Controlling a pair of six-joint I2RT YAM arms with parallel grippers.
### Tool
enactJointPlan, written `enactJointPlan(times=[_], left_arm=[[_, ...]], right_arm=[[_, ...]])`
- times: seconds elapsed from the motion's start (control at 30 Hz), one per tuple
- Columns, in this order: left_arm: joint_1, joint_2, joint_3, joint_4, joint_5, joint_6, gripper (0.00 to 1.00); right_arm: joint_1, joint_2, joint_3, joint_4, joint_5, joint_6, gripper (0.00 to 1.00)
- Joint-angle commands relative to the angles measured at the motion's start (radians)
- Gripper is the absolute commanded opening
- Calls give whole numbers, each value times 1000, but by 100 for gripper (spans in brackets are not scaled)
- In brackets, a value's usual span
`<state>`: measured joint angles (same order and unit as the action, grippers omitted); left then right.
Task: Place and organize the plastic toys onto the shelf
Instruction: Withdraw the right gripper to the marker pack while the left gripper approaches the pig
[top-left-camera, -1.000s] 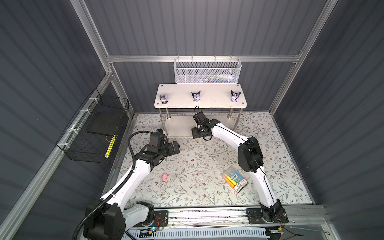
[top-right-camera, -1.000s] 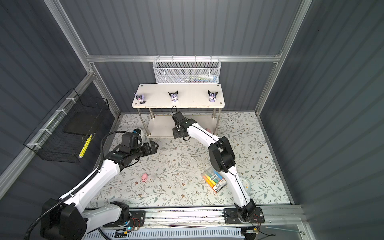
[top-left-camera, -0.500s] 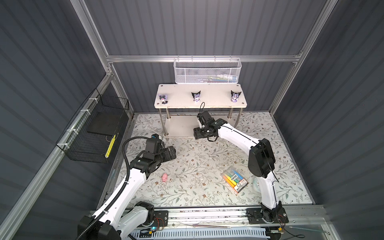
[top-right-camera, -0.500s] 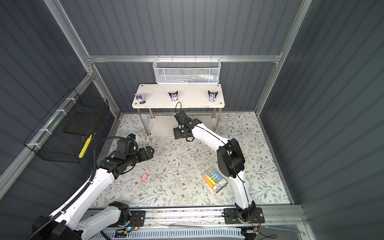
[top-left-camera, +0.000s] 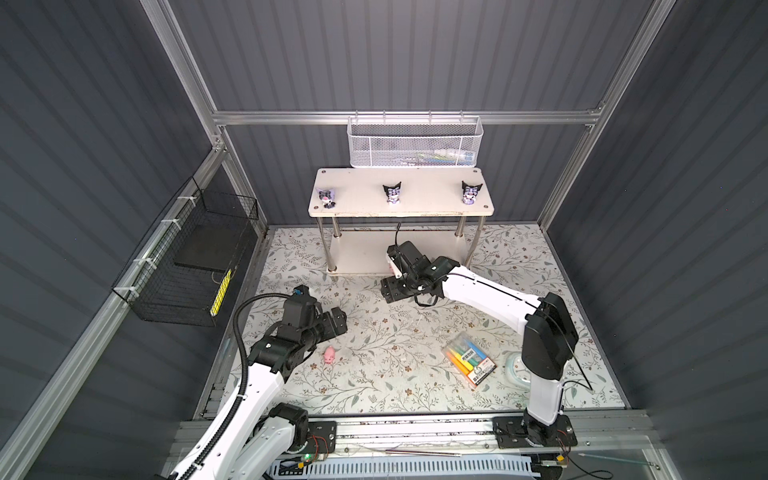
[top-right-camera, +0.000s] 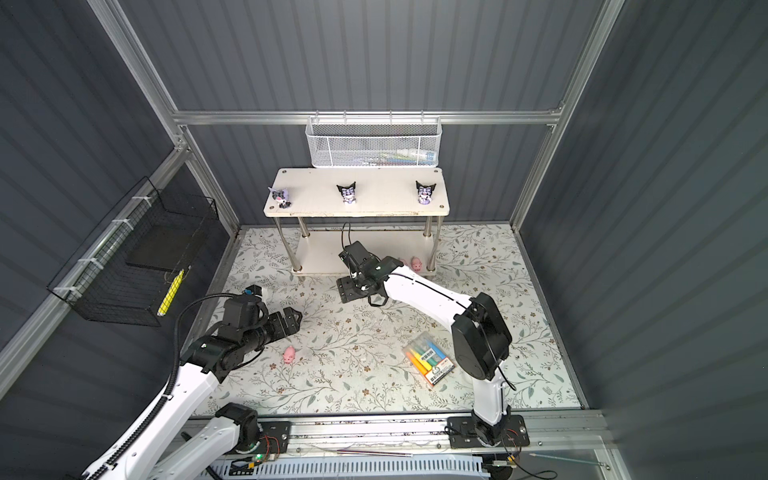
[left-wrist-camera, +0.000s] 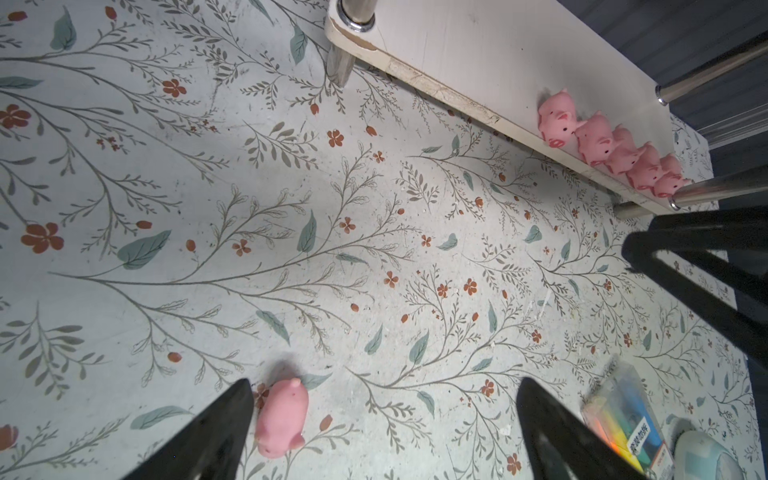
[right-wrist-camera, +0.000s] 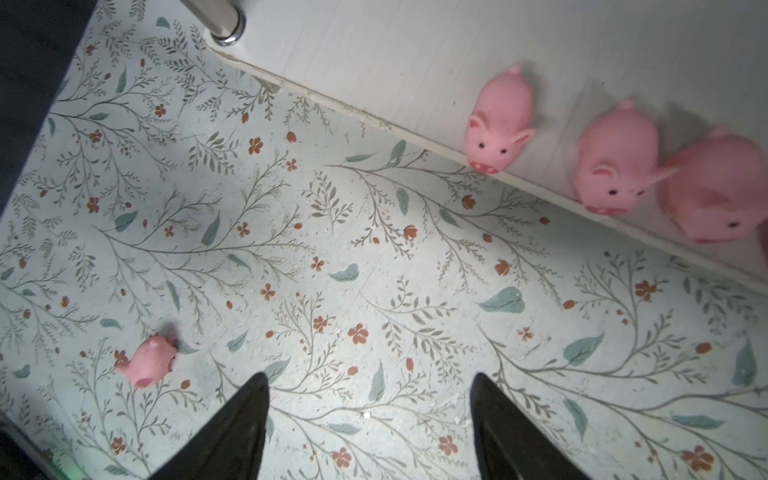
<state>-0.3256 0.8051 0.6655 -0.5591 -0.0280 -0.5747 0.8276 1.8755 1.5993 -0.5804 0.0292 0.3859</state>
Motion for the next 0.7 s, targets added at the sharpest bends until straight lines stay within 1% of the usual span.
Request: enactJointPlan(times=[0.0, 0.27, 0.37, 0.47, 0.57, 0.67], left_arm=[[4, -44, -22, -32, 26, -24, 98], [3, -120, -77, -38, 46, -58, 98], [3, -133, -94, -39, 45, -70, 98], [3, -137, -112, -34, 59, -84, 98], [2, -139, -133, -25, 71, -96, 98], [2, -149, -147, -34, 66, -102, 98]], right_arm=[[31, -71, -62, 23, 19, 21, 77], [84, -276, -276, 113, 10, 54, 82], [107, -343, -332, 114, 29, 66, 85], [131, -408, -386, 111, 63, 79, 88], [144, -478, -454, 129, 72, 108, 93], [152, -544, -531, 156, 69, 139, 95]])
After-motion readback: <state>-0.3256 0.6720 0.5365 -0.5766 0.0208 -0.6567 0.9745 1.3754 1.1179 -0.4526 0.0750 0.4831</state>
